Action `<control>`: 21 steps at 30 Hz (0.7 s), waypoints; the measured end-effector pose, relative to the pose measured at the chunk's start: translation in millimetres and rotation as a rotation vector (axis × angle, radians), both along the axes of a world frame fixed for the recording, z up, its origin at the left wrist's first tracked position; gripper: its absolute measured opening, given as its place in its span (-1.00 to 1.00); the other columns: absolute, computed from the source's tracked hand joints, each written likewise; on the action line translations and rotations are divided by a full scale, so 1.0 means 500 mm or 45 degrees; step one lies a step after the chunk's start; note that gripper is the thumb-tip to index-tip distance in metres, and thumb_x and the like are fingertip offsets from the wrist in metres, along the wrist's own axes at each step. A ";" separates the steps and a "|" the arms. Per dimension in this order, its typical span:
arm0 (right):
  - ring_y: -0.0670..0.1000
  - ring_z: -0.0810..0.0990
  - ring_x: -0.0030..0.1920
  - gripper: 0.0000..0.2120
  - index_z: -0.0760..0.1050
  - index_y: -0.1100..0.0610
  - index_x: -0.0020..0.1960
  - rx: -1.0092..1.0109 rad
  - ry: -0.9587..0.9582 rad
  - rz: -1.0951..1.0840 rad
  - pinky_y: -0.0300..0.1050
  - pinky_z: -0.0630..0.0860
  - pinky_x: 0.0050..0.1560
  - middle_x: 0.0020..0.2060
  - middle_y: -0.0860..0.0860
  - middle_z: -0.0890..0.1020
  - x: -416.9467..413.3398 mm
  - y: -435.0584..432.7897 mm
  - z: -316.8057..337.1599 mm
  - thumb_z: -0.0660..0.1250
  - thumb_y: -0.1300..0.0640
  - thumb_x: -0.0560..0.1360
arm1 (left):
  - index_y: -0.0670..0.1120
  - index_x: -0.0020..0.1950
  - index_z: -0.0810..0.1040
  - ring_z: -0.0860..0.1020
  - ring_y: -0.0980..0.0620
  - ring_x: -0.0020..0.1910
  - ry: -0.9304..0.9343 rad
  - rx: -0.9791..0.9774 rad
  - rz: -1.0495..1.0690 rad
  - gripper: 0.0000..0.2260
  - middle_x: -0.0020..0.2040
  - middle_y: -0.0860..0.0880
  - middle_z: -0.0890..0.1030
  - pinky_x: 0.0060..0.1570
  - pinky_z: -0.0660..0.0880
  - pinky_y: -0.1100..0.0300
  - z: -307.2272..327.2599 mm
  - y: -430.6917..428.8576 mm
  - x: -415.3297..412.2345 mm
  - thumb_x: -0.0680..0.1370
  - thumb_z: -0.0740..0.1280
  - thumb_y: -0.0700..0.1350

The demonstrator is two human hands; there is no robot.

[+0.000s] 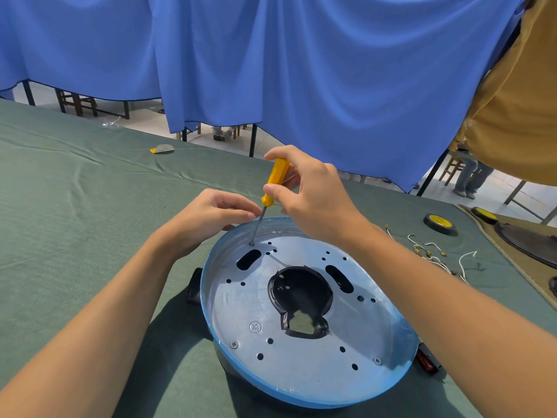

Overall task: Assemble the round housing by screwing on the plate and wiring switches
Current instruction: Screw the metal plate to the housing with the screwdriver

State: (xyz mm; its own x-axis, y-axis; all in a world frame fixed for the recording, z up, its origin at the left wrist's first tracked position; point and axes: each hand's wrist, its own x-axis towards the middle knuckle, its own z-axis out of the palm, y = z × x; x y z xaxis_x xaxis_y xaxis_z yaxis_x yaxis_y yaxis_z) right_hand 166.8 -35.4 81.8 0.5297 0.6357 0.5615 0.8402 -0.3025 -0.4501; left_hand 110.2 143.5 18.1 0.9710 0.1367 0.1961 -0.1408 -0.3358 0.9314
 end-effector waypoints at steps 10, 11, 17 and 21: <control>0.03 0.61 -0.10 -0.65 0.50 0.06 0.25 -0.196 0.103 0.146 -0.01 0.62 -0.10 -0.17 0.03 0.58 -0.004 0.009 0.037 0.37 0.30 0.51 | -0.11 -0.13 0.76 0.63 0.09 0.05 0.106 0.199 -0.074 -0.81 -0.02 0.04 0.71 0.12 0.52 0.23 0.016 -0.005 -0.011 0.49 0.39 -0.34; 0.03 0.61 -0.09 -0.65 0.50 0.06 0.24 -0.214 0.110 0.164 -0.02 0.62 -0.10 -0.16 0.04 0.58 -0.005 0.008 0.040 0.37 0.31 0.50 | -0.10 -0.13 0.76 0.63 0.11 0.03 0.111 0.238 -0.075 -0.80 -0.03 0.07 0.70 0.07 0.51 0.28 0.018 -0.005 -0.012 0.49 0.39 -0.35; 0.06 0.61 -0.05 -0.68 0.53 0.03 0.15 -0.327 0.169 0.292 -0.01 0.66 -0.18 -0.11 0.09 0.57 -0.013 -0.003 0.057 0.34 0.37 0.51 | 0.04 -0.23 0.74 0.62 0.05 -0.09 0.132 0.466 -0.039 -0.75 -0.12 0.02 0.70 0.04 0.55 0.09 0.025 -0.010 -0.013 0.48 0.41 -0.29; 0.02 0.62 -0.05 -0.71 0.53 0.01 0.10 -0.389 0.187 0.325 -0.04 0.66 -0.19 -0.10 0.09 0.59 -0.016 -0.007 0.065 0.33 0.37 0.52 | 0.08 -0.19 0.75 0.59 -0.06 -0.17 0.176 0.718 -0.013 -0.80 -0.17 0.03 0.71 0.02 0.57 -0.10 0.029 -0.015 -0.011 0.47 0.42 -0.21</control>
State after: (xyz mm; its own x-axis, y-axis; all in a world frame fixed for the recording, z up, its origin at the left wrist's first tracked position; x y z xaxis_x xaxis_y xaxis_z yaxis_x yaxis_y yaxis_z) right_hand 158.9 -39.0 114.5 0.3942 0.8823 0.2572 0.8390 -0.2313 -0.4925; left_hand 105.0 136.0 32.4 0.9935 0.0388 0.1073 -0.0363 -0.7846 0.6189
